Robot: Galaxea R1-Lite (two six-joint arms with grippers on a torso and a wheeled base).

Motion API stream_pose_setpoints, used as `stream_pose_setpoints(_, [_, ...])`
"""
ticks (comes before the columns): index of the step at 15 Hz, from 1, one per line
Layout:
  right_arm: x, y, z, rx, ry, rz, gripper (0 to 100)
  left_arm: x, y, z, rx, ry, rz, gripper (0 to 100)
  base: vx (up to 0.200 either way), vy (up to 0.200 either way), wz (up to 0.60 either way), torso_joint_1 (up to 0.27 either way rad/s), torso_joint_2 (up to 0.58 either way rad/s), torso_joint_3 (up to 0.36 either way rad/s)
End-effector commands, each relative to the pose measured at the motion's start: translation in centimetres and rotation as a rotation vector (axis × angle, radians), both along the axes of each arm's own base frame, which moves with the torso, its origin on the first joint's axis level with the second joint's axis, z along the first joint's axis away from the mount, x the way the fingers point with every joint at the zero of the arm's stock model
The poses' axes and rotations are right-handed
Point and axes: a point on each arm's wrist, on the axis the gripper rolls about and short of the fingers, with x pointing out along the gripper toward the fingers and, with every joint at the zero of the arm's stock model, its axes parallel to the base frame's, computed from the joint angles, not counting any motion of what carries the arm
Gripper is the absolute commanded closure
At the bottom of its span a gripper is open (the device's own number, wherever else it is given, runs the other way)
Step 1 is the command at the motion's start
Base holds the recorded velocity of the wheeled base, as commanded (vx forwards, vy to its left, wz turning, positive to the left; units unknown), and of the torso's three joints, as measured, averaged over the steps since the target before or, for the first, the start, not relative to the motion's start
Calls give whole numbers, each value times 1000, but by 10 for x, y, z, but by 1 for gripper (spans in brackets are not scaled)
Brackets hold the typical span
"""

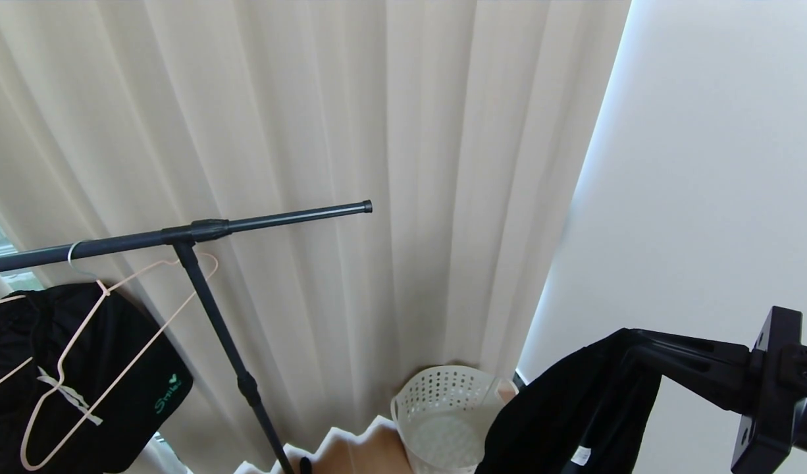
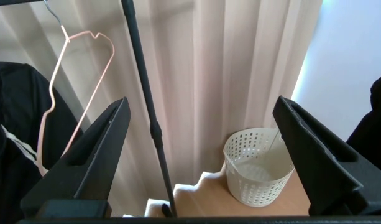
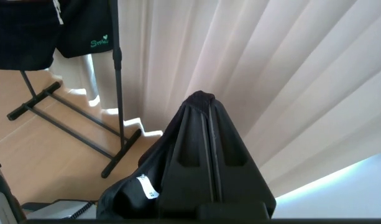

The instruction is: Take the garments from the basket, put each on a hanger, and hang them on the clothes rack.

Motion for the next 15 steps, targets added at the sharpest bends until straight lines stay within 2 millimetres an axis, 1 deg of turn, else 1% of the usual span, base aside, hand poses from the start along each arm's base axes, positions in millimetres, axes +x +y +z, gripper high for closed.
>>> stream_pose_setpoints(1, [1, 0, 1, -2, -4, -11, 100, 0, 0, 0, 0, -1, -1, 0, 0, 0, 0, 0, 0, 0])
stream_pose_setpoints(9, [0, -1, 0, -2, -4, -13, 100, 0, 0, 0, 0, -1, -1, 0, 0, 0, 600, 8, 1, 1])
stream_pose_setpoints(13, [0, -1, 0, 0, -3, -15, 100, 0, 0, 0, 0, -1, -2, 0, -200, 0, 0, 5, 4, -2])
stream_pose_setpoints(15, [0, -1, 0, 0, -4, -15, 100, 0, 0, 0, 0, -1, -1, 0, -200, 200, 0, -5, 0, -2])
